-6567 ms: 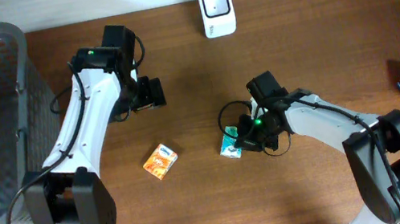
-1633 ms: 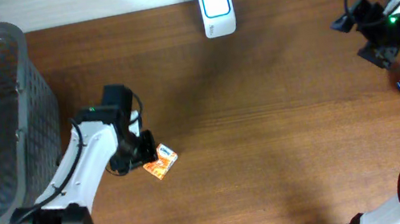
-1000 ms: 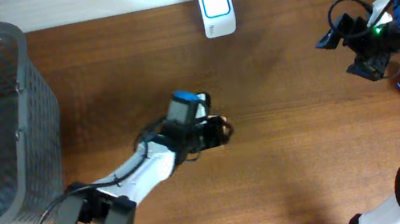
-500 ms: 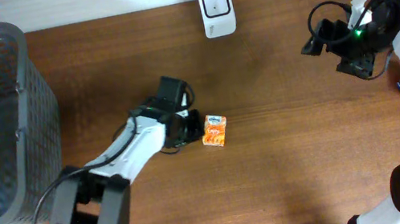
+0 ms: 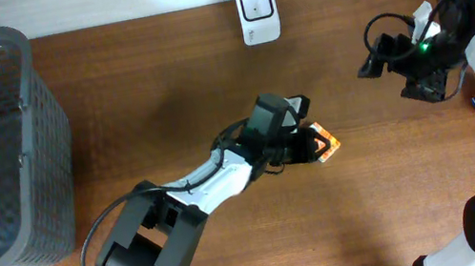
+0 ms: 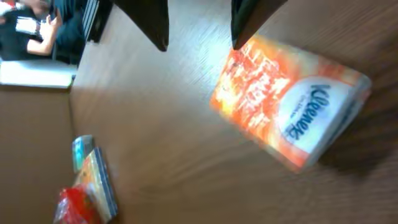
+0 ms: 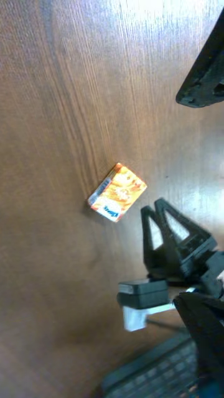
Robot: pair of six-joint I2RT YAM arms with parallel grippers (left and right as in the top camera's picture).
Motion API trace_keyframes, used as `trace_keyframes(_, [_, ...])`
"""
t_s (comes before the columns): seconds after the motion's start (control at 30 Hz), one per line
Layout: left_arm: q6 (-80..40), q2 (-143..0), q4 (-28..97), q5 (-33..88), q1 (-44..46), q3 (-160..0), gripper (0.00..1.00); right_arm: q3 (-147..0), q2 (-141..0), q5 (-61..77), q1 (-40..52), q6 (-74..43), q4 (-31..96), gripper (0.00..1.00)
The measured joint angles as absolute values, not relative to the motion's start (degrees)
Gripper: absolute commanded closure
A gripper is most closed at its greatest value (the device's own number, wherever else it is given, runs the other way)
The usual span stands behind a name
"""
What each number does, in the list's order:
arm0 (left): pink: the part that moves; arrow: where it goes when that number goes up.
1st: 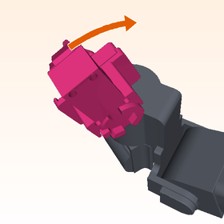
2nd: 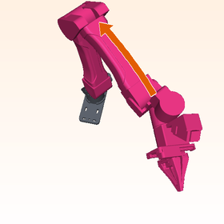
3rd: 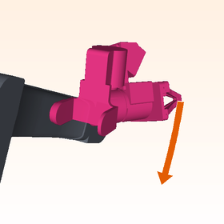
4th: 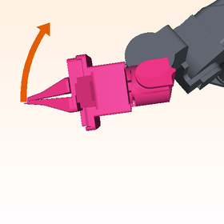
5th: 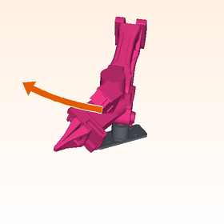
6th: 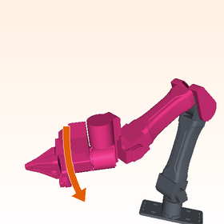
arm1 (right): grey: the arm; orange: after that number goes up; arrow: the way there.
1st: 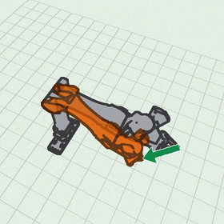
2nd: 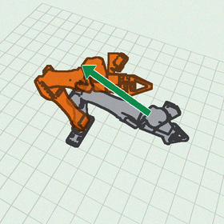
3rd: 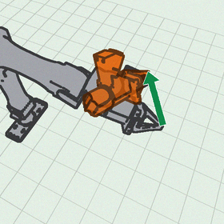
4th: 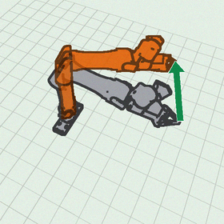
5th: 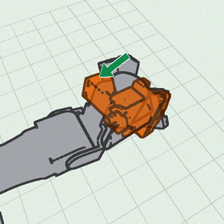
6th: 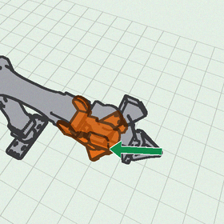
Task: Scan the item barcode
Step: 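Release the orange pack and move the right gripper toward center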
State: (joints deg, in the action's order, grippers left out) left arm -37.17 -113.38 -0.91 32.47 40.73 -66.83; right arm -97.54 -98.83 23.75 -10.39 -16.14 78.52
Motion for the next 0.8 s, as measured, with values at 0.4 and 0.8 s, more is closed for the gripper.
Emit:
trace_keyframes(0.4, [-30.8,-107.8,39.5,11.0,10.9,-77.2,0.37,-90.7,-102.3,1.3,11.6,-12.6,75.3,0.47])
trace_keyframes(0.8, [-30.4,-107.8,42.3,7.8,7.2,-77.2,0.18,-68.5,-103.1,-16.7,29.7,-15.4,49.3,0.54])
